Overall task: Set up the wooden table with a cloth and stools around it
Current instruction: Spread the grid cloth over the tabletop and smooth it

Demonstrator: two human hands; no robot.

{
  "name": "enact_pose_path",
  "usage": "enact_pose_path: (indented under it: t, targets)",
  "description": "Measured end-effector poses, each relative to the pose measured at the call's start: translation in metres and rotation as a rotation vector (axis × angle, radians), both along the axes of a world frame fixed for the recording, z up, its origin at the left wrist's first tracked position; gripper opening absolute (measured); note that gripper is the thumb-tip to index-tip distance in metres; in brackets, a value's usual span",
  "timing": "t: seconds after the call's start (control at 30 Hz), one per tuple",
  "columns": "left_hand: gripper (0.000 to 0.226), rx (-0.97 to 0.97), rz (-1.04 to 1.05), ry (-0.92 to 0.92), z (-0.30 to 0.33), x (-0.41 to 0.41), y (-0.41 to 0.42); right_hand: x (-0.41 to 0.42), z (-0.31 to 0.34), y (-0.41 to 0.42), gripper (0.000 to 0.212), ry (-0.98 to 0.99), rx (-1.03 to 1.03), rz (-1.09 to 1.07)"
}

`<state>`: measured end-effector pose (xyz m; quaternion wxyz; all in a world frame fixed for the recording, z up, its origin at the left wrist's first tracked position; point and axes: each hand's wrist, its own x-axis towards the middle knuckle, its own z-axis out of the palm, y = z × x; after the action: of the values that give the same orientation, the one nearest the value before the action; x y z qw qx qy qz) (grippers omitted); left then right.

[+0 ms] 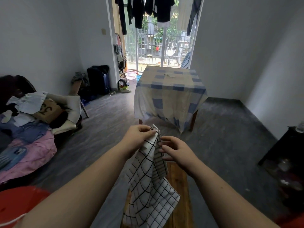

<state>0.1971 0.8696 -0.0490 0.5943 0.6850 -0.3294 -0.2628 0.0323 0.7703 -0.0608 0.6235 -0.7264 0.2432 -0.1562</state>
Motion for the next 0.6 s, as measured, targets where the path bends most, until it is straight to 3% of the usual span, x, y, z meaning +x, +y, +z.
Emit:
enact_pose_path:
  t: [0.17, 0.27, 0.47, 0.6]
  targets:
    - [0.006, 0.113, -0.127, -0.222, 0.005, -0.004, 0.003, 0.002, 0.001, -0.004, 0.043, -0.008, -0.397, -0.162]
    - [0.009, 0.162, -0.255, -0.349, 0.021, -0.004, 0.007, 0.001, 0.007, -0.011, 0.055, 0.017, -0.49, -0.091]
    - [0.007, 0.053, -0.285, -0.485, 0.05, -0.008, 0.012, 0.008, 0.021, -0.009, 0.005, -0.014, -0.539, -0.078]
    - [0.023, 0.03, -0.261, -0.475, 0.049, -0.006, 0.013, 0.012, 0.022, -0.001, 0.011, -0.09, -0.562, -0.192]
